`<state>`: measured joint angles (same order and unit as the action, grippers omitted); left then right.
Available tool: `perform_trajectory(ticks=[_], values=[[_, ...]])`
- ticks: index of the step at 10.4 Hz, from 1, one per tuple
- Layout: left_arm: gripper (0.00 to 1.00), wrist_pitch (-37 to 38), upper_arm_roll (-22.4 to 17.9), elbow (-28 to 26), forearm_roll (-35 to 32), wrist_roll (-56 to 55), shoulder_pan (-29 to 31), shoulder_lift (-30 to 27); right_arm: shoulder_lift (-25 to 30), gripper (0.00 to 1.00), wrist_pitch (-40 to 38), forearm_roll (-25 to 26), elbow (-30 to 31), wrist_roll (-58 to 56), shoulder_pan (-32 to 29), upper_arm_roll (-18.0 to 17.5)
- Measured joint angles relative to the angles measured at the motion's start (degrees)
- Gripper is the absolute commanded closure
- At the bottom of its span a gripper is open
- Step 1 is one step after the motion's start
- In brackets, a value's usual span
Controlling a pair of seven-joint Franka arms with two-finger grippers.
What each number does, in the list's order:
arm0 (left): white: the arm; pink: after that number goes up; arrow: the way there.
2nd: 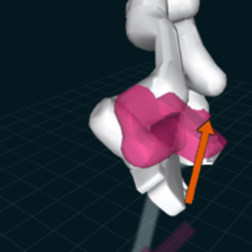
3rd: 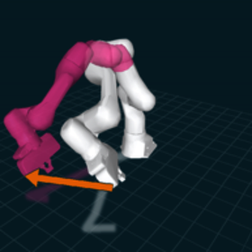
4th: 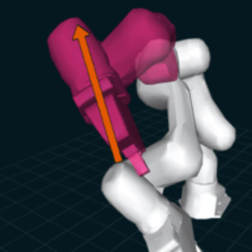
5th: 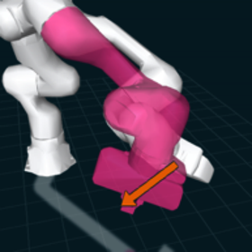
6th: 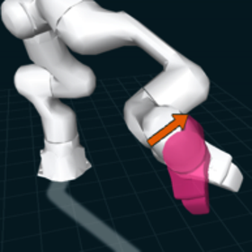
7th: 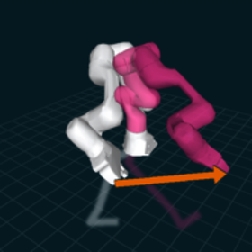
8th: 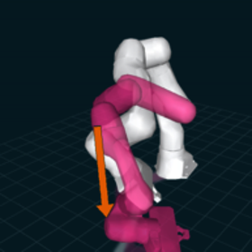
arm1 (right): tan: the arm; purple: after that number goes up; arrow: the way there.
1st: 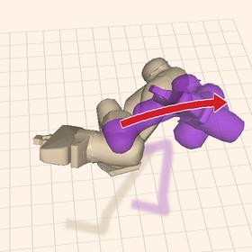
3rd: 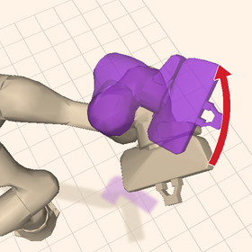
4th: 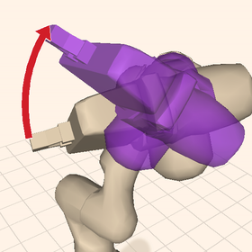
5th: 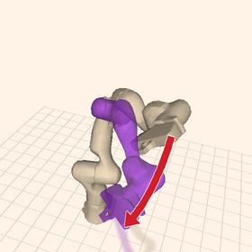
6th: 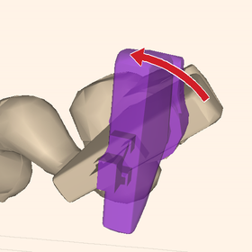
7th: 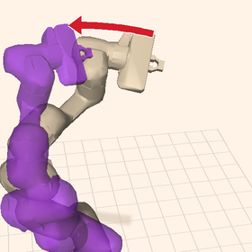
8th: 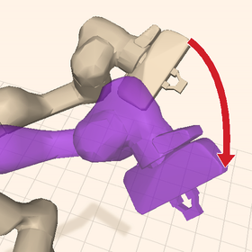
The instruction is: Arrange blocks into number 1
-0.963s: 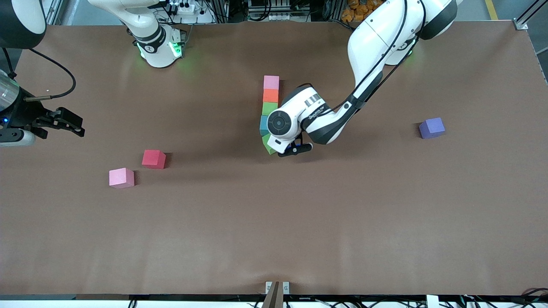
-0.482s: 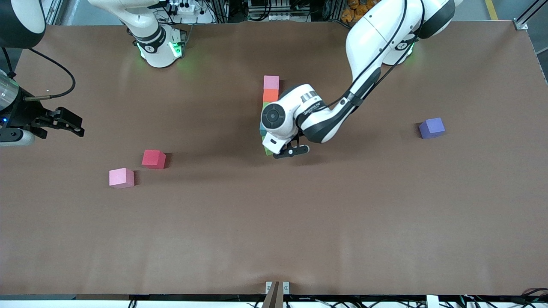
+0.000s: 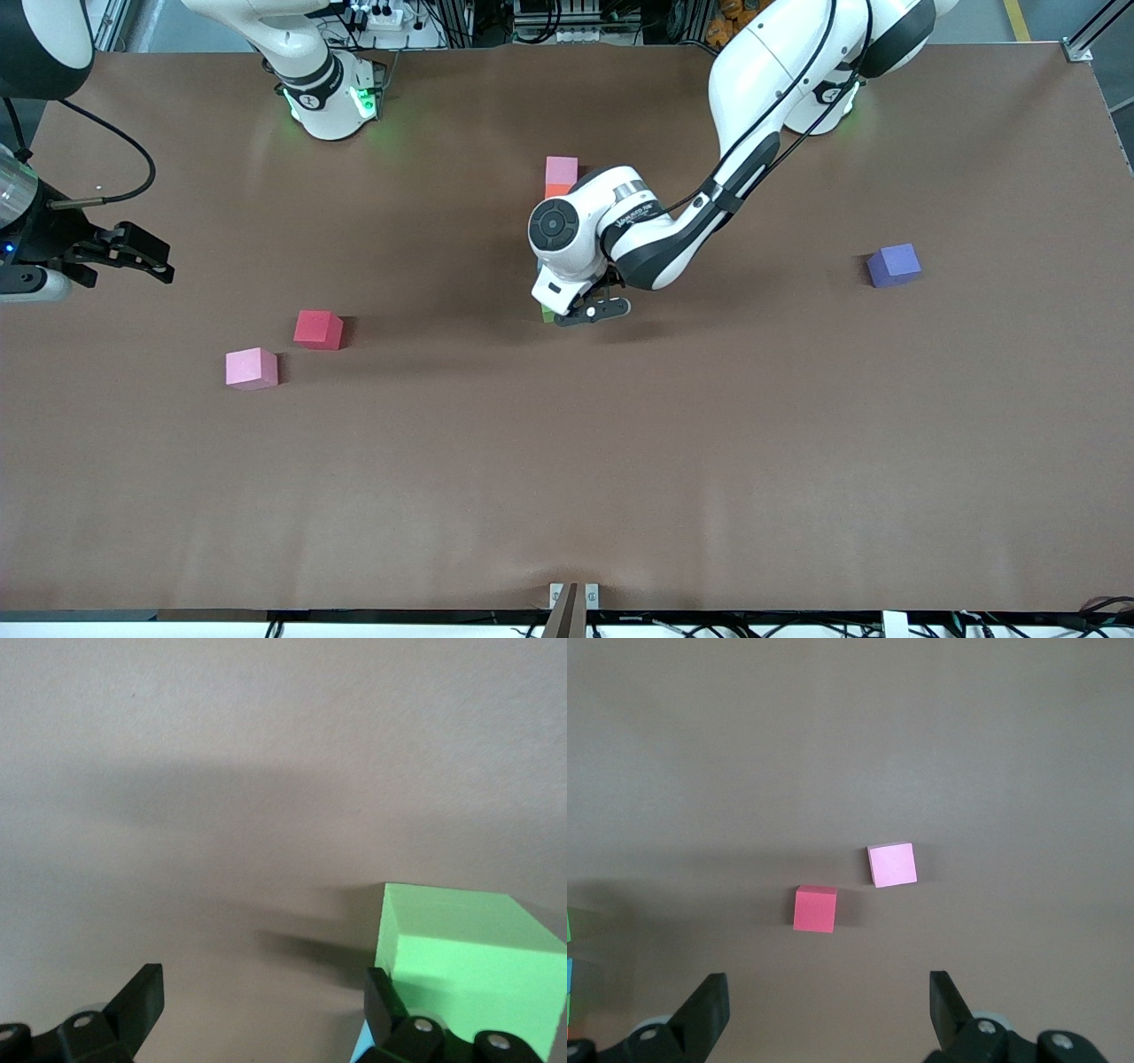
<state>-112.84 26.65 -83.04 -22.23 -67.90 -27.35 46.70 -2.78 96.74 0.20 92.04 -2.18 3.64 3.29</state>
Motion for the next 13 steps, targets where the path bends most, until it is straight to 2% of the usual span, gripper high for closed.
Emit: perform_trajectory(ticks=[6,10,13], values=[[0.00,-1.80,-0.60,1.12,-1.36,-1.10,1.63,-1.23,0.00,0.00,0.00,0.00,-0.01,0.04,-0.01,0.08],[0.00,0.21,-0.78,1.82,-1.42,-0.16,11.84,-10.29,0.00,0.00,-0.01,-0.30,-0.02,0.10,-0.02,0.16],[0.00,5.37,-0.53,1.89,-1.31,5.99,18.87,-17.43,0.00,0.00,-0.01,-0.52,-0.20,0.33,-0.03,0.19]])
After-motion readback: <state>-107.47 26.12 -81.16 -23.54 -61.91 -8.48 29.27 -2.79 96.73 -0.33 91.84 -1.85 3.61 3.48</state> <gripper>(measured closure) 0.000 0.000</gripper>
